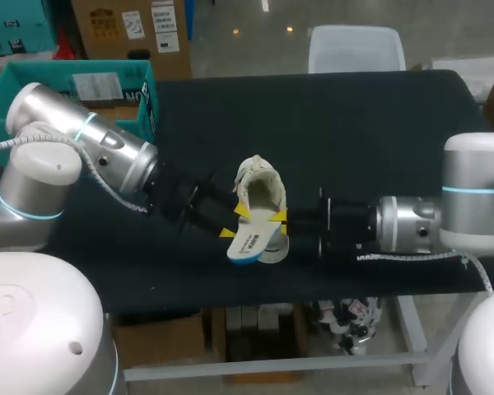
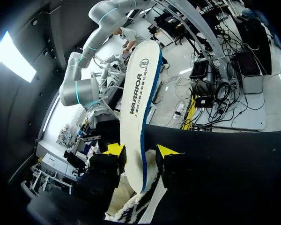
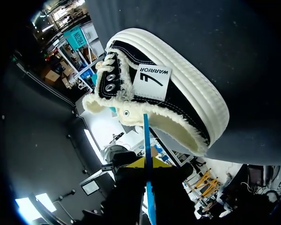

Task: Open the shoe tongue, take the insole out of the shoe, put the insole back into the shoe, and pack the shoe into the shoebox

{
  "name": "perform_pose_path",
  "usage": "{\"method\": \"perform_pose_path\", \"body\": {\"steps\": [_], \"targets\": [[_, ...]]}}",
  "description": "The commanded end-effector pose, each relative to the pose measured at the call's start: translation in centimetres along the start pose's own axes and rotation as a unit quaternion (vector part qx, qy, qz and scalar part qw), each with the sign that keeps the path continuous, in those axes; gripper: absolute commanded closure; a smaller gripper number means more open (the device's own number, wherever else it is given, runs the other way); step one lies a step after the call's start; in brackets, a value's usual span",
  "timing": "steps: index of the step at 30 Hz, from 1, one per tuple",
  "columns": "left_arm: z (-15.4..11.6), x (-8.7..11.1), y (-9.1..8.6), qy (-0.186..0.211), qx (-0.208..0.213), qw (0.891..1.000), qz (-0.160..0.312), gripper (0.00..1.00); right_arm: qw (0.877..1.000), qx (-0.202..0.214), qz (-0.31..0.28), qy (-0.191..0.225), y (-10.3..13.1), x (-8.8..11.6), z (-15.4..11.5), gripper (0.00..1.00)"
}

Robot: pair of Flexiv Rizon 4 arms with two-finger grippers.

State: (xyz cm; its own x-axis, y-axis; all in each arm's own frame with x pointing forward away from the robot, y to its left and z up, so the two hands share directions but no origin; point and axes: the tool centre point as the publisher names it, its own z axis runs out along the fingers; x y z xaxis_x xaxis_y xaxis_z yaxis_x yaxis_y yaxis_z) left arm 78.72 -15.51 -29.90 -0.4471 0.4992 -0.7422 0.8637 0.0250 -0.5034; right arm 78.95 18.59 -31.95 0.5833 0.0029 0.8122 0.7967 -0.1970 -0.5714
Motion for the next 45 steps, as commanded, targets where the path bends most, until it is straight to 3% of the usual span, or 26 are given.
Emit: {"method": "perform_pose_path", "body": {"steps": [1,11,19,24,26,27,28,36,45], "targets": [[0.7,0.5,1.2,-0.027,0.003,1.000,-0.012,0.62,1.000,0.003,0.000,0.006,0.0,-0.2,-0.4,1.00],[1.9,-0.3,3.5,-0.045,0.011,0.998,-0.035,0.64,1.000,0.004,0.005,0.016,0.0,-0.4,-0.6,1.00],[2.3,-0.6,4.2,-0.051,0.019,0.998,-0.044,0.78,1.000,0.006,0.011,0.019,0.3,-0.6,-0.6,1.00],[2.1,-0.9,4.1,-0.056,0.022,0.997,-0.041,0.73,1.000,0.008,0.012,0.021,0.5,-0.6,-0.5,1.00],[2.1,-0.9,4.1,-0.056,0.023,0.997,-0.039,0.77,1.000,0.008,0.013,0.021,0.6,-0.6,-0.5,1.00],[2.1,-0.9,4.1,-0.057,0.024,0.997,-0.039,0.85,1.000,0.009,0.013,0.022,0.6,-0.6,-0.5,1.00],[2.0,-0.9,4.1,-0.059,0.027,0.997,-0.039,1.00,1.000,0.009,0.014,0.022,0.7,-0.6,-0.4,1.00],[2.0,-0.9,3.3,-0.036,0.036,0.998,-0.028,1.00,1.000,0.008,0.017,0.024,0.9,-0.6,-0.4,1.00],[2.0,-0.9,3.3,-0.036,0.036,0.998,-0.028,1.00,1.000,0.008,0.017,0.024,0.9,-0.6,-0.4,1.00]]}}
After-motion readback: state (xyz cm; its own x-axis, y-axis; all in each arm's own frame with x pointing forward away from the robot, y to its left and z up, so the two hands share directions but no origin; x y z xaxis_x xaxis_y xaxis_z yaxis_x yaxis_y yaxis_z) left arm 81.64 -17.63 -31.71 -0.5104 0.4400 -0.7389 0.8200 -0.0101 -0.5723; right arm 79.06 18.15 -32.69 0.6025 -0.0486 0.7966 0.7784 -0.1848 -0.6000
